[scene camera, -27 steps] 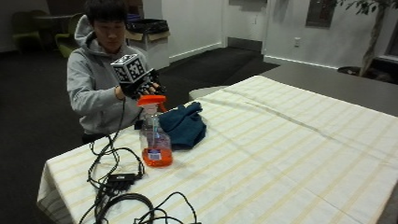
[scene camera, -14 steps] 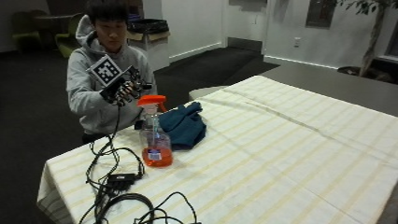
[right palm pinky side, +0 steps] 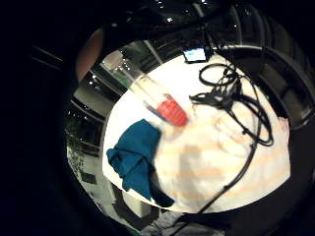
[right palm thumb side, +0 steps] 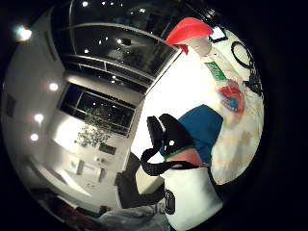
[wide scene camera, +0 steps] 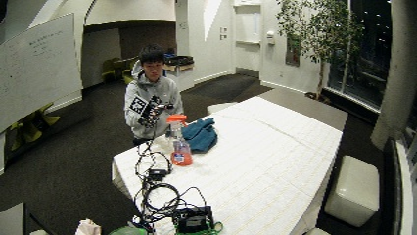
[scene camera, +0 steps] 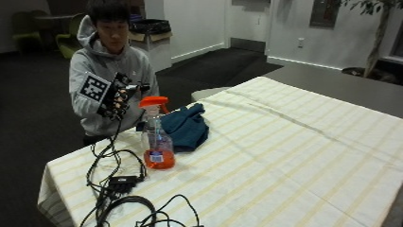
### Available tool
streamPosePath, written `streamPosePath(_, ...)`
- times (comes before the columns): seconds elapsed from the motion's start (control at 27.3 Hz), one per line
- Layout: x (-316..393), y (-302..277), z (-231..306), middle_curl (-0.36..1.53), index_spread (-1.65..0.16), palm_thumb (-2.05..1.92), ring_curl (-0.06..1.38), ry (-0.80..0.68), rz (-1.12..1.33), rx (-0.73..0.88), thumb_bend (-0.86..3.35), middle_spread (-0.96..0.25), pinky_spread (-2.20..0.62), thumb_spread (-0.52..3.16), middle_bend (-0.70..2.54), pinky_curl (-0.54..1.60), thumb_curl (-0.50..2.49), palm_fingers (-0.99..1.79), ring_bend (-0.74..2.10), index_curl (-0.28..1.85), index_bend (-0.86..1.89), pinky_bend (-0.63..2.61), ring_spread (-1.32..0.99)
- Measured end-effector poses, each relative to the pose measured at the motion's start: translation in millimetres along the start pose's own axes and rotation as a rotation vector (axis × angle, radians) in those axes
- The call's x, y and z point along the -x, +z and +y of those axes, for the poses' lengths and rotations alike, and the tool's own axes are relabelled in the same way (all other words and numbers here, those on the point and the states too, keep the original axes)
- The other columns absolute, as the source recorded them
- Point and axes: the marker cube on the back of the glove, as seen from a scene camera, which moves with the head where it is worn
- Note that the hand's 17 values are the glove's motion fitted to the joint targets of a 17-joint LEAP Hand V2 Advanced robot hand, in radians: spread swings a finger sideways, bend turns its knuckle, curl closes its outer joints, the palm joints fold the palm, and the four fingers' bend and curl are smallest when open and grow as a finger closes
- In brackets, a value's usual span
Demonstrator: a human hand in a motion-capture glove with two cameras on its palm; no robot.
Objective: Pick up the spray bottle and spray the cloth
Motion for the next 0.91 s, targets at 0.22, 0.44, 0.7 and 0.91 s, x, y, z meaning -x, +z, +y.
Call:
streamPosePath(0.22,-12,13,-15,0.33,-0.21,0.62,0.25,0.056,-0.092,0.103,-0.02,0.07,0.26,1.03,0.22,0.35,0.28,0.26,0.26,0.21,0.1,0.54,0.1)
streamPosePath(0.44,-21,24,-33,0.33,-0.21,0.63,0.26,0.116,-0.15,0.136,-0.02,0.08,0.26,1.0,0.2,0.36,0.29,0.19,0.24,0.2,0.1,0.57,0.11)
streamPosePath(0.7,-29,38,-49,0.32,-0.24,0.65,0.27,0.11,-0.253,0.138,-0.02,0.1,0.27,0.97,0.2,0.38,0.31,0.07,0.28,0.17,0.06,0.64,0.12)
streamPosePath(0.91,-34,50,-69,0.33,-0.26,0.67,0.28,0.158,-0.285,0.137,-0.02,0.1,0.27,0.94,0.22,0.38,0.31,0.02,0.3,0.14,0.07,0.66,0.11)
